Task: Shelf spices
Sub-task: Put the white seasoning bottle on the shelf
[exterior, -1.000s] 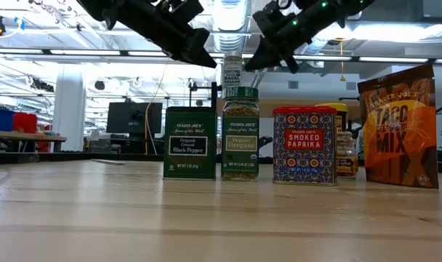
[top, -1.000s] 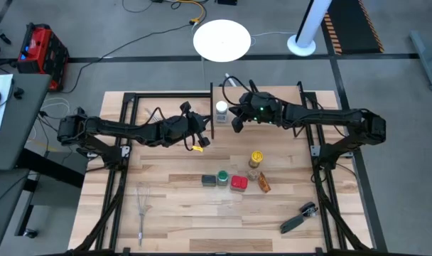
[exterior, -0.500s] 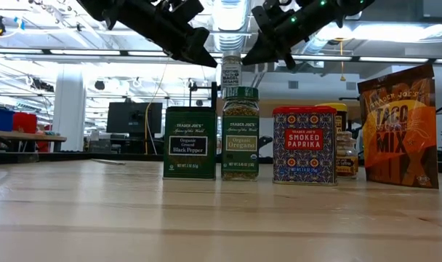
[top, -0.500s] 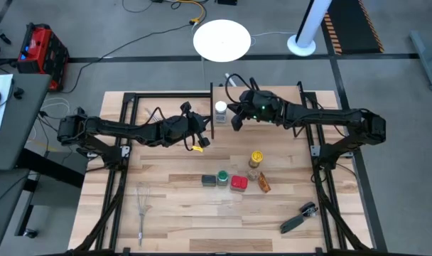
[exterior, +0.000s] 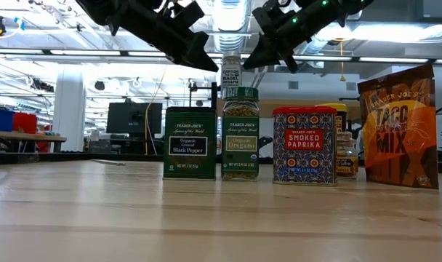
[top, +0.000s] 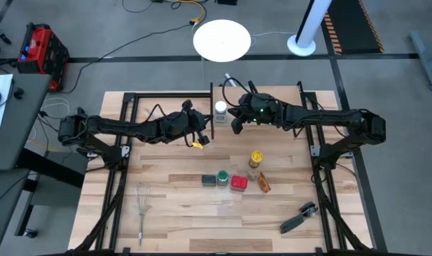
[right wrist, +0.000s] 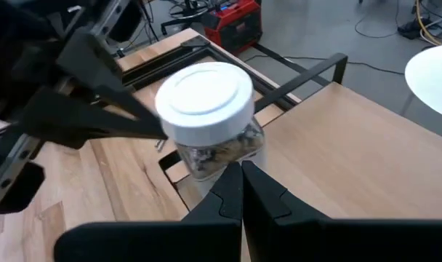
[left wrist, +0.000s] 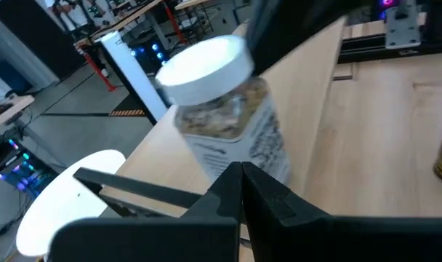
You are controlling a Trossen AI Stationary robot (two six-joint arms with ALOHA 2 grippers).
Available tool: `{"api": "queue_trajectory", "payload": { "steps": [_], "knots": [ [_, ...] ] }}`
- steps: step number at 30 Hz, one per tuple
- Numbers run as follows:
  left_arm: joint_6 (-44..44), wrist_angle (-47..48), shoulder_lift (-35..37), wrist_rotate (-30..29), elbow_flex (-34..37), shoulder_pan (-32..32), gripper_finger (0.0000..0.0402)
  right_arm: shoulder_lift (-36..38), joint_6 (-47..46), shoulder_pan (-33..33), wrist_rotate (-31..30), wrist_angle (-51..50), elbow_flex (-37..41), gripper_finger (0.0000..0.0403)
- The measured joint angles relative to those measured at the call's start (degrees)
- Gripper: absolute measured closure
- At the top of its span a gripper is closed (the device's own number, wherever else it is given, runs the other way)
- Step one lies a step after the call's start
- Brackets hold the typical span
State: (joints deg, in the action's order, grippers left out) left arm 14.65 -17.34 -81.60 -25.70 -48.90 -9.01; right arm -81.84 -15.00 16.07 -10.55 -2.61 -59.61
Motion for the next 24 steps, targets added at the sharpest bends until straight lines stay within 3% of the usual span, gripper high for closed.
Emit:
{"api": "queue_trajectory", "payload": {
  "steps": [8,24],
  "knots": [
    [-1.1,-0.6,0.0,2.9,0.0,-0.2,0.0401,0.0,0.5,1.3,0.0,0.3,0.0,0.0400],
    [-1.7,-0.8,0.0,3.0,0.0,-0.9,0.0401,0.0,1.8,1.7,0.0,2.1,0.0,0.0400]
  ]
}}
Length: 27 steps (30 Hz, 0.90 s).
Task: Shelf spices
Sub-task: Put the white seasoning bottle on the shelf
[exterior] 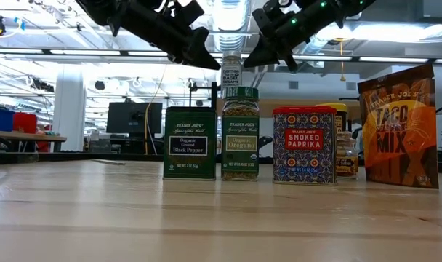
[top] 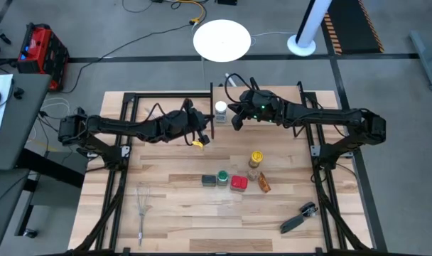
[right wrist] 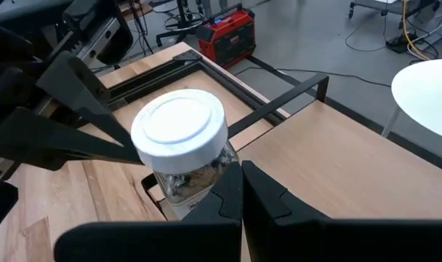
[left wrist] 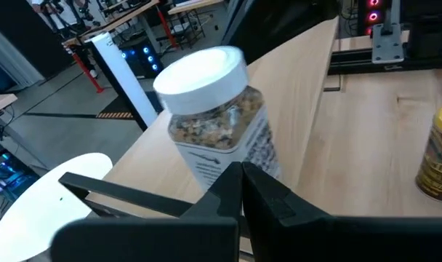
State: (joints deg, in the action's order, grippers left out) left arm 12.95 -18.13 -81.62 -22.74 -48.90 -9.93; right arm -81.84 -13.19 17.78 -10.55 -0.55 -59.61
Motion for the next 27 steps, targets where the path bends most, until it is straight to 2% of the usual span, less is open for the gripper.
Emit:
{"api": "queue_trajectory", "payload": {
  "steps": [27],
  "knots": [
    [-0.3,0.1,0.0,2.8,0.0,-1.8,0.0401,0.0,0.1,-0.6,0.0,0.2,0.0,0.0400]
  ]
}}
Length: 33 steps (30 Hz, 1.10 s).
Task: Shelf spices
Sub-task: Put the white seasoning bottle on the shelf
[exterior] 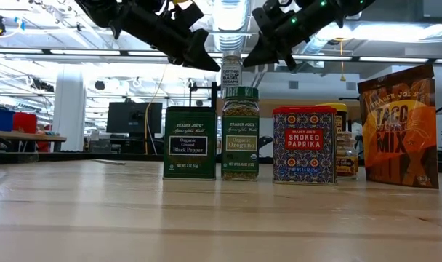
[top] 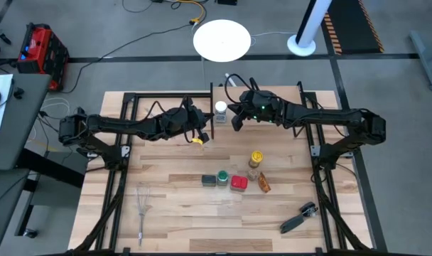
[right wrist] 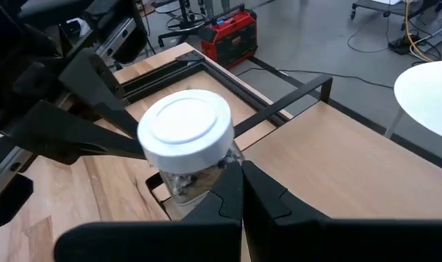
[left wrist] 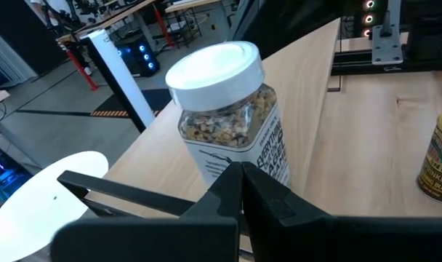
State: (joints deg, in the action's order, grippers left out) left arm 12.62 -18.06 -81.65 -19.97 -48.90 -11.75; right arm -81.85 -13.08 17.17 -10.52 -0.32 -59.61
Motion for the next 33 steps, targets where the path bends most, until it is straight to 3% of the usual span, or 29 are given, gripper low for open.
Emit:
{"api": "queue_trajectory", "payload": {
  "steps": [21,26,33],
  "knots": [
    [0.0,0.4,0.0,0.7,0.0,0.0,0.0401,0.0,-0.4,-0.3,-0.2,-3.4,0.0,0.0400],
    [0.0,0.7,0.0,0.7,0.0,0.0,0.0401,0.0,-0.9,-1.0,-7.7,-11.2,0.0,0.0400],
    [0.0,0.7,0.0,0.7,0.0,0.0,0.0401,0.0,-0.5,-2.1,-7.6,-6.7,2.4,0.0400]
  ]
}}
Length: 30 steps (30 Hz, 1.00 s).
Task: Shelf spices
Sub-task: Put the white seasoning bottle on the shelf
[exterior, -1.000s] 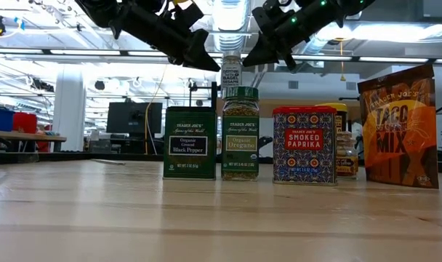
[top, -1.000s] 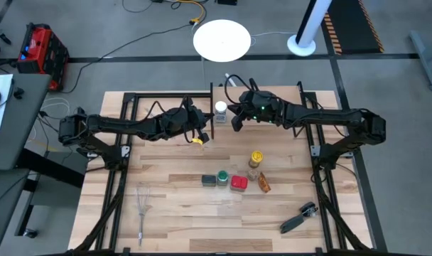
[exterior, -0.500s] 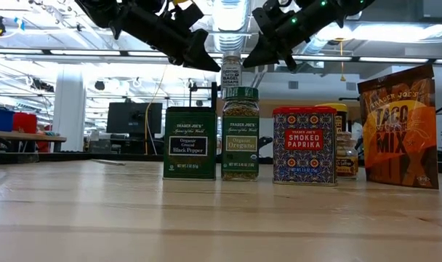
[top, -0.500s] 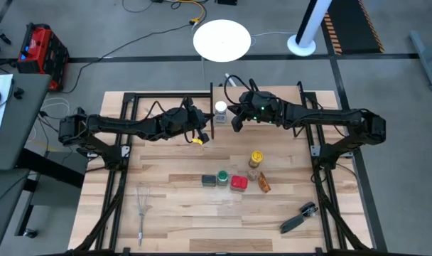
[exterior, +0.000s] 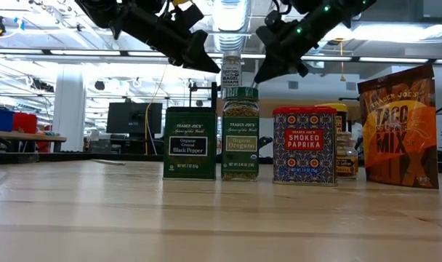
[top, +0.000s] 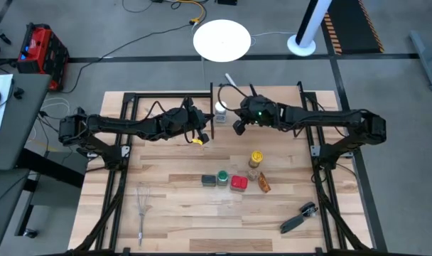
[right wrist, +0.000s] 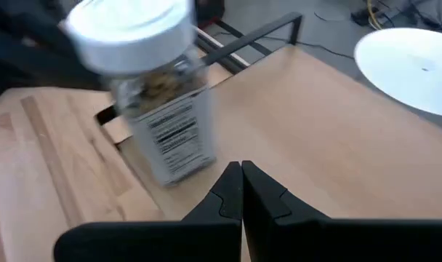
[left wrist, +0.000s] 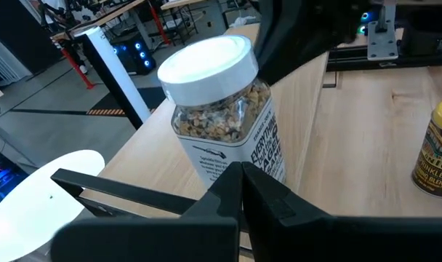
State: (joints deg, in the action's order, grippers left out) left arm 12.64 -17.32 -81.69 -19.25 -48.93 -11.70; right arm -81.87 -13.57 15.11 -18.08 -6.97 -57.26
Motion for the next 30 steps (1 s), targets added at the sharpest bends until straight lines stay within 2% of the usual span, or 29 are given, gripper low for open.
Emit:
{"api": "queue_trajectory", "payload": {
  "steps": [7,11,17,30],
  "knots": [
    [0.0,0.4,0.0,0.0,0.0,0.0,0.0401,0.0,1.4,1.3,5.0,8.2,6.1,0.0400],
    [0.0,0.4,0.0,0.0,0.0,0.0,0.0401,0.0,2.7,1.5,7.5,13.2,7.0,0.0400],
    [0.0,0.4,0.0,0.0,0.0,0.0,0.0401,0.0,4.4,1.5,7.9,17.9,7.0,0.0400],
    [-2.3,0.3,0.0,0.1,0.0,0.0,0.0401,0.0,5.6,1.5,9.2,21.3,7.0,0.0400]
  ]
}}
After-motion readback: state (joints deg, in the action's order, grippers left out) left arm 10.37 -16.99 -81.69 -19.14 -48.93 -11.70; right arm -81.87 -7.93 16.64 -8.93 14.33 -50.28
